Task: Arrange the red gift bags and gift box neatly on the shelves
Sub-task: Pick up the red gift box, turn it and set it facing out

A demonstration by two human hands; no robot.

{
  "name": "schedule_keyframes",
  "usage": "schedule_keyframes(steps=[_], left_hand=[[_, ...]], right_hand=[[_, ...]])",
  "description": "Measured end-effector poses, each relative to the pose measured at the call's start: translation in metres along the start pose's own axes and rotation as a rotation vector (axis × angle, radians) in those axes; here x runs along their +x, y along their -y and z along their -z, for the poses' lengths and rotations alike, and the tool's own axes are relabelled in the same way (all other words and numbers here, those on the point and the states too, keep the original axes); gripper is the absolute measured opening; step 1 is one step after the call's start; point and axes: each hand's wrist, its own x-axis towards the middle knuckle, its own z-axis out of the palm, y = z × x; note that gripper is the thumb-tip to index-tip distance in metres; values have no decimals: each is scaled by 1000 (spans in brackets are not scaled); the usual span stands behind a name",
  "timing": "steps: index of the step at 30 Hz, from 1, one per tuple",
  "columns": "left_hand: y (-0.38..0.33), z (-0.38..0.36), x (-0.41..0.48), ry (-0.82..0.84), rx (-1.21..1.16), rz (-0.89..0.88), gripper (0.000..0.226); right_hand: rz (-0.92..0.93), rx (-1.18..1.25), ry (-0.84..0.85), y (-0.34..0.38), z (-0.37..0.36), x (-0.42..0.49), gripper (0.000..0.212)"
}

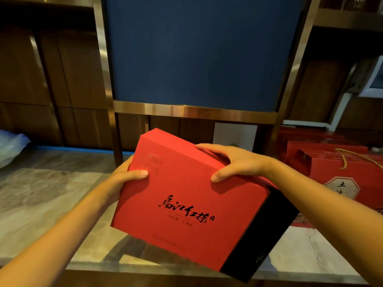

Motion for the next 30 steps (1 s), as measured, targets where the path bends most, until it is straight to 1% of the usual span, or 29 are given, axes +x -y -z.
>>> schedule_keyframes(steps=[4,5,7,9,10,11,12,13,15,16,17,19,21,23,24,25,26,27,28,29,30], left_hand=[[11,-2,-1,-38,-79,-51,84],[16,-1,-3,-62,-106,-56,76],[29,3,-7,-118,-174,-63,49],[41,8,-11,-189,-231,-50,30],[46,10,-12,-215,-238,-44,28],[50,12,-13,-231,-236,-43,30],[52,13,-12,-242,-222,-44,31],[54,15,-11,-252,-200,-53,31],[55,16,-5,-252,-130,-90,33],[55,16,-1,-244,-90,-100,40],[56,16,4,-238,-52,-104,46],[58,17,14,-228,2,-110,49],[61,21,23,-205,29,-78,49],[65,24,32,-185,62,-17,77],[67,25,36,-183,67,19,86],[71,25,42,-171,75,46,86],[74,26,47,-159,78,83,78],[78,27,54,-165,90,122,67],[80,27,59,-177,110,156,64],[83,29,64,-169,127,162,72],[85,30,68,-160,134,160,85]], right_hand=[[-48,-93,40,7,19,-2,87],[-84,-148,62,6,27,-4,87],[-205,-236,88,3,44,-16,92],[-310,-254,47,-12,57,-30,98],[-339,-238,-7,-23,59,-38,101],[-360,-190,-71,-35,58,-43,107],[-372,-86,-137,-48,53,-47,113],[-367,76,-198,-61,44,-48,114],[-318,439,-296,-87,18,-43,102],[-304,562,-351,-100,5,-38,97],[-297,635,-409,-112,-6,-32,96],[-283,722,-501,-131,-21,-22,95],[-275,754,-541,-139,-28,-16,90],[-260,766,-576,-144,-30,-10,91],[-250,774,-600,-146,-31,-7,94],[-240,785,-623,-147,-31,-3,96],[-235,801,-643,-148,-31,2,95],[-234,818,-654,-149,-30,6,91],[-233,835,-662,-151,-29,11,85],[-233,845,-674,-153,-28,16,76],[-234,849,-695,-155,-27,21,68]])
